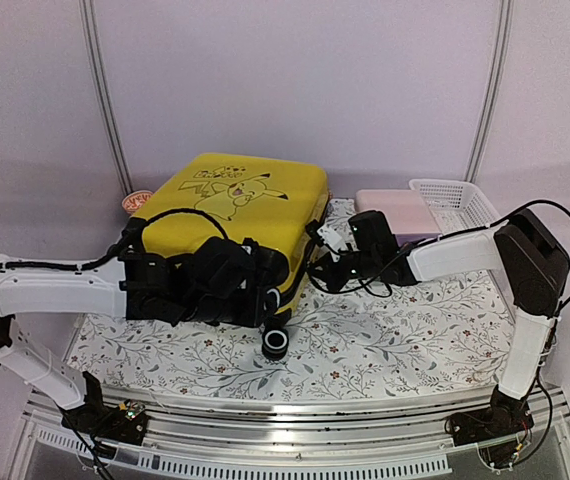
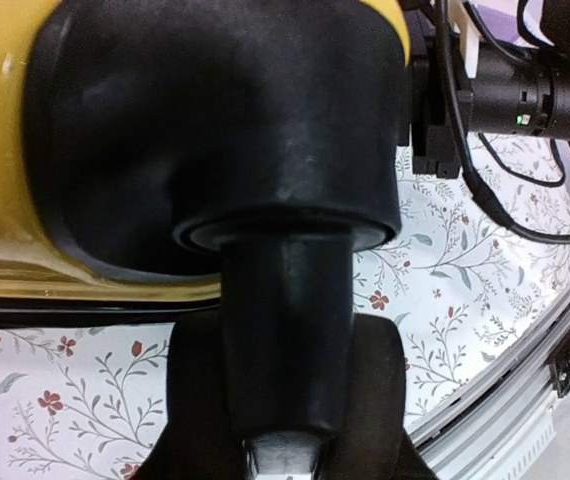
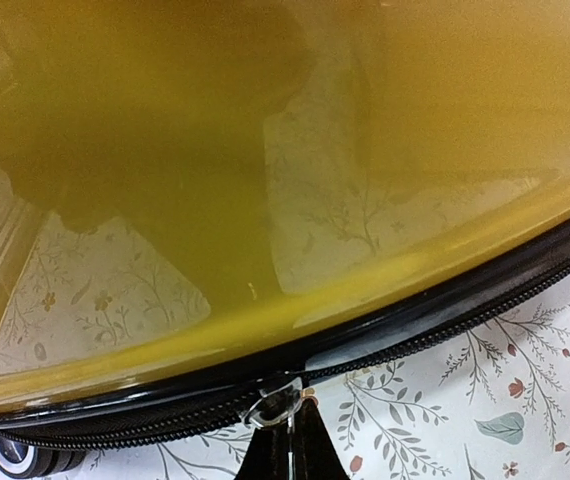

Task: Open, take out, and arrange the luggage
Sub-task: Hold the wheels of the luggage, then unzip the zipper of the luggage.

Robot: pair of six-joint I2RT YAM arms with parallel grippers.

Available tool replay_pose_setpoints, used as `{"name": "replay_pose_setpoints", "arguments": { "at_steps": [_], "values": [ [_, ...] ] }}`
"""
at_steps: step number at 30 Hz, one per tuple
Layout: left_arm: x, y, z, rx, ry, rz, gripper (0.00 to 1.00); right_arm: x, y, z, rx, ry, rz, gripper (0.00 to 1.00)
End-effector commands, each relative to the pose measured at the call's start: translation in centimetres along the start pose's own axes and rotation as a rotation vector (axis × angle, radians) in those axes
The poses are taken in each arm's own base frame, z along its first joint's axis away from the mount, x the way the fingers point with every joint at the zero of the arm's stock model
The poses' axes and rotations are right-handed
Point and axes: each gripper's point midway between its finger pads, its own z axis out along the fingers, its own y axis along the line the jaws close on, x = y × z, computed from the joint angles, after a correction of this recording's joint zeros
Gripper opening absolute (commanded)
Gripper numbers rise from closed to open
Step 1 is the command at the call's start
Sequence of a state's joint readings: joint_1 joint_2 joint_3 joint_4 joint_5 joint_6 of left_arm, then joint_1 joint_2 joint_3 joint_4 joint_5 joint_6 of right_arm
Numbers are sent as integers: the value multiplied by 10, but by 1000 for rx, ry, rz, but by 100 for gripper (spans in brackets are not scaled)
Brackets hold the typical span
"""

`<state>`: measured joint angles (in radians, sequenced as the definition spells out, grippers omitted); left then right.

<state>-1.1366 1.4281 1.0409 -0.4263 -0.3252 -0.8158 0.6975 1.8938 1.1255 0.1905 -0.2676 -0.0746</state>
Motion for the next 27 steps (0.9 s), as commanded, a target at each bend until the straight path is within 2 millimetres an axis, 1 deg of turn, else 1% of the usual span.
{"name": "replay_pose_setpoints", "arguments": {
  "at_steps": [1, 3, 4, 6, 8, 10, 14, 15, 18, 20, 23, 27],
  "values": [
    [-5, 2, 3, -47, 26, 35, 11, -36, -39, -5, 116, -101, -21, 2],
    [-1, 2, 3, -50, 47, 45, 6, -36, -43, -4, 112, -95, -27, 2],
    [1, 2, 2, -44, 57, 48, 5, -31, -47, -3, 112, -79, -31, 2],
    [5, 1, -2, -20, 74, 59, 5, -40, -56, -3, 107, -81, -35, 2],
    [11, 1, -9, 12, 93, 74, 6, -39, -67, -1, 101, -62, -32, 2],
    [21, 6, -18, 31, 121, 83, 7, -39, -81, 2, 111, -47, -29, 2],
    [32, 22, -46, 46, 132, 60, 8, -40, -113, 5, 148, -25, -18, 2],
    [31, 25, -57, 61, 115, 42, 9, -41, -122, 6, 159, -23, -13, 2],
    [32, 40, -79, 72, 85, -14, 9, -44, -147, 6, 187, -16, 9, 2],
    [31, 46, -93, 98, 59, -43, 10, -47, -161, 8, 205, -14, 16, 2],
    [33, 48, -107, 149, 43, -66, 10, -53, -181, 12, 240, -8, 16, 2],
    [39, 61, -122, 162, 42, -86, 11, -58, -202, 19, 299, 8, 21, 2]
  ]
}}
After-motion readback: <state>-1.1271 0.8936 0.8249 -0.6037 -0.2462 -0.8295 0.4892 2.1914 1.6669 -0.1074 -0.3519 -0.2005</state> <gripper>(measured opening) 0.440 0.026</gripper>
